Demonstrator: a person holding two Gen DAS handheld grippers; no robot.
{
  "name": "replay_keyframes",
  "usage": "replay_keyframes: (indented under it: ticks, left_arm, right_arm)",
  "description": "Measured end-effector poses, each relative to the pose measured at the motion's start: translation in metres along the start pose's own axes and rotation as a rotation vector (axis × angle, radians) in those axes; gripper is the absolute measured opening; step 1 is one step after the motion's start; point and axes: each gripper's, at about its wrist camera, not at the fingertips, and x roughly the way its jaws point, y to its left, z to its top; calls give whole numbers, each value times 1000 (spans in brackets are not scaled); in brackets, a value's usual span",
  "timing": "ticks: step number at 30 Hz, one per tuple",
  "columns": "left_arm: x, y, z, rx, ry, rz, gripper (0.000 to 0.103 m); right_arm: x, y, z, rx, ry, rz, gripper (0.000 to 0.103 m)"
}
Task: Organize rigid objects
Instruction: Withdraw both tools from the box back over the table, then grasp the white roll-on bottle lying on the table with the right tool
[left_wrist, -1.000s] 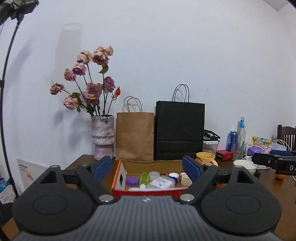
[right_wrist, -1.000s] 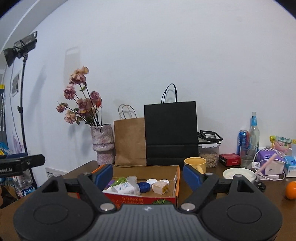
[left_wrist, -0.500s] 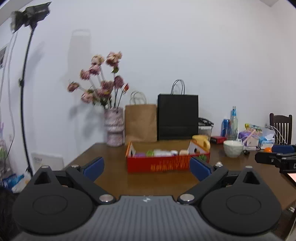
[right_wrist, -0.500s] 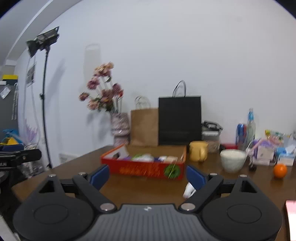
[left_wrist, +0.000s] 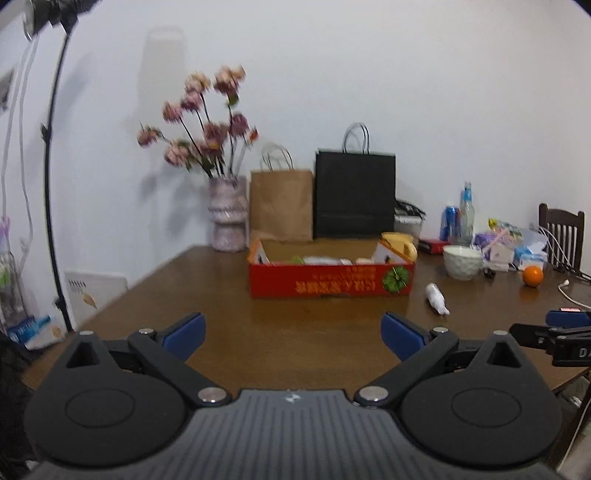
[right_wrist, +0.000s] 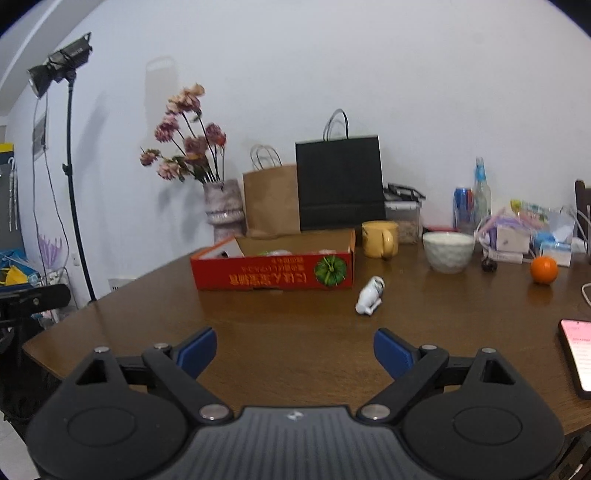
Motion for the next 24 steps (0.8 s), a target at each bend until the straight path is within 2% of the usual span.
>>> replay_keyframes:
  ticks: [4, 8, 13, 20, 22, 24]
  left_arm:
    - [31, -12, -2, 15, 44, -11, 103]
    - [72, -22, 5, 10, 79, -24, 103]
    - [132, -33, 15, -1, 120, -53, 103]
    - [193, -46, 26, 20, 145, -81, 103]
    - [206, -48, 27, 26, 154, -82, 103]
    - [216, -50, 27, 27, 162, -83, 103]
  right_arm:
    - [36, -17, 6, 1, 43, -15, 88]
    - [89, -41, 26, 6, 92, -48, 73]
    - [157, -67, 46, 36, 168, -51, 64]
    - [231, -86, 57, 9, 248, -70, 60]
    - [248, -89, 58, 10, 268, -82, 48]
    - [260, -89, 57, 8, 287, -73, 20]
